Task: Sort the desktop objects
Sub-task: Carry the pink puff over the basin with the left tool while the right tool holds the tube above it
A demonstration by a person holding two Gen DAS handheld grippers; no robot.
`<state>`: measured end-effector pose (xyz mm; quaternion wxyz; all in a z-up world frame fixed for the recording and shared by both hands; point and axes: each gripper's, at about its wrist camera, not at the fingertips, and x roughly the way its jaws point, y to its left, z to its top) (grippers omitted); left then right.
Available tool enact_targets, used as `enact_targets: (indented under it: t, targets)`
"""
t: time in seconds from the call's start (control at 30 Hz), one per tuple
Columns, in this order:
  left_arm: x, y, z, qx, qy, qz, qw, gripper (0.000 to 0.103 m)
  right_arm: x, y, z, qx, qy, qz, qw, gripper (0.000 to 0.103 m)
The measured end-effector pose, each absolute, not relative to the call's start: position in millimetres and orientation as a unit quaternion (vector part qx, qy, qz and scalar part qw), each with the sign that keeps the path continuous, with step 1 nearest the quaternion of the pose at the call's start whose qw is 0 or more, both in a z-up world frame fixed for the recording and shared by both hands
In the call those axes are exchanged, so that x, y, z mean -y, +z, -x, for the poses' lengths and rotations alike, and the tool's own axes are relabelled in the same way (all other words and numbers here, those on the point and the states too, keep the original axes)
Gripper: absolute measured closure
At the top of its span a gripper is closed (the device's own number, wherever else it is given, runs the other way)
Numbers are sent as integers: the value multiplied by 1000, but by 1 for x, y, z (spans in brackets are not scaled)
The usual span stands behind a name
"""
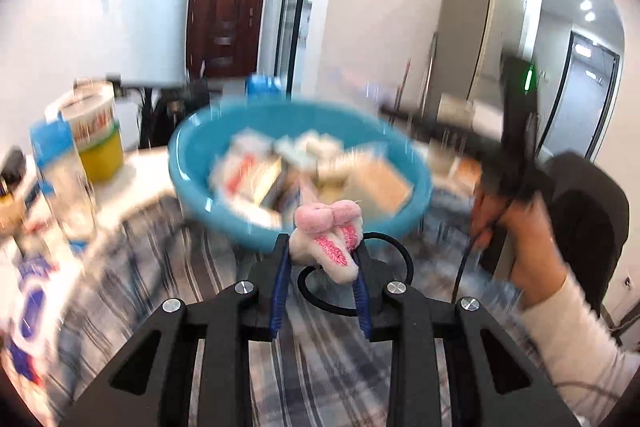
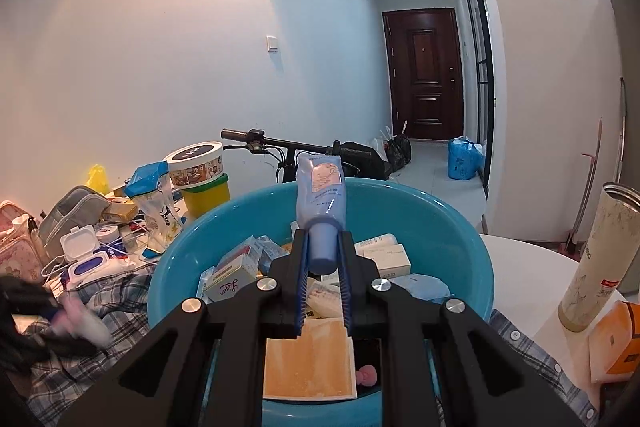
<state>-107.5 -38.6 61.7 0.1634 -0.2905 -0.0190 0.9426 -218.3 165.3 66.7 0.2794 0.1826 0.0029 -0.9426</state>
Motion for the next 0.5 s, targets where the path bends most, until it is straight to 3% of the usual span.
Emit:
enact_targets:
  t: [0.2, 0.5]
  targets:
    - [35, 116, 129, 27, 968, 218, 123, 73, -167, 65, 220, 0, -941, -188, 280, 90]
    - [14, 120, 200, 2, 976, 204, 76, 73, -171, 63, 223, 4, -943, -190, 273, 90]
